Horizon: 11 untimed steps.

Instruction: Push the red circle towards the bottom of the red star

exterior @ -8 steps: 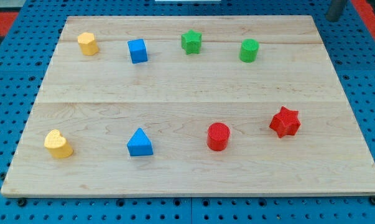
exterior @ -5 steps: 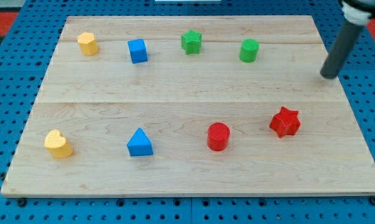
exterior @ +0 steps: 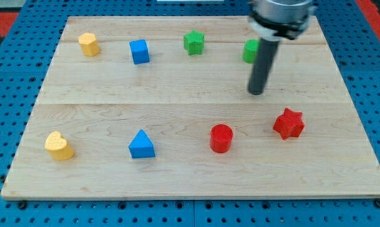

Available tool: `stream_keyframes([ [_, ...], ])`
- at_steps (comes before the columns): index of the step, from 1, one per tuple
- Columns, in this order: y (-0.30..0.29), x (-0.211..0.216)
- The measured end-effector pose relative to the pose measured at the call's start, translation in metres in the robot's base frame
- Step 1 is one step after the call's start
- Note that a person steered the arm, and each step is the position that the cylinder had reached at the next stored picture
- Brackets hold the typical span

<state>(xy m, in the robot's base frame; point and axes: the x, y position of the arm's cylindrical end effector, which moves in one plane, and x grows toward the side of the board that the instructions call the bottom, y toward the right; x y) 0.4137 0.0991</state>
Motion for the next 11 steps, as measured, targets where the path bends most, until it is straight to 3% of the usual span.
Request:
stream_keyframes([
  [1, -0.002, 0.008],
  [2, 0.024, 0.081],
  [5, 0.017, 0.030],
  [6, -0.055, 0.071],
  [8, -0.076, 0.113],
  [9, -0.122, 0.125],
  [10, -0.093, 0.150],
  [11, -0.064, 0.117],
])
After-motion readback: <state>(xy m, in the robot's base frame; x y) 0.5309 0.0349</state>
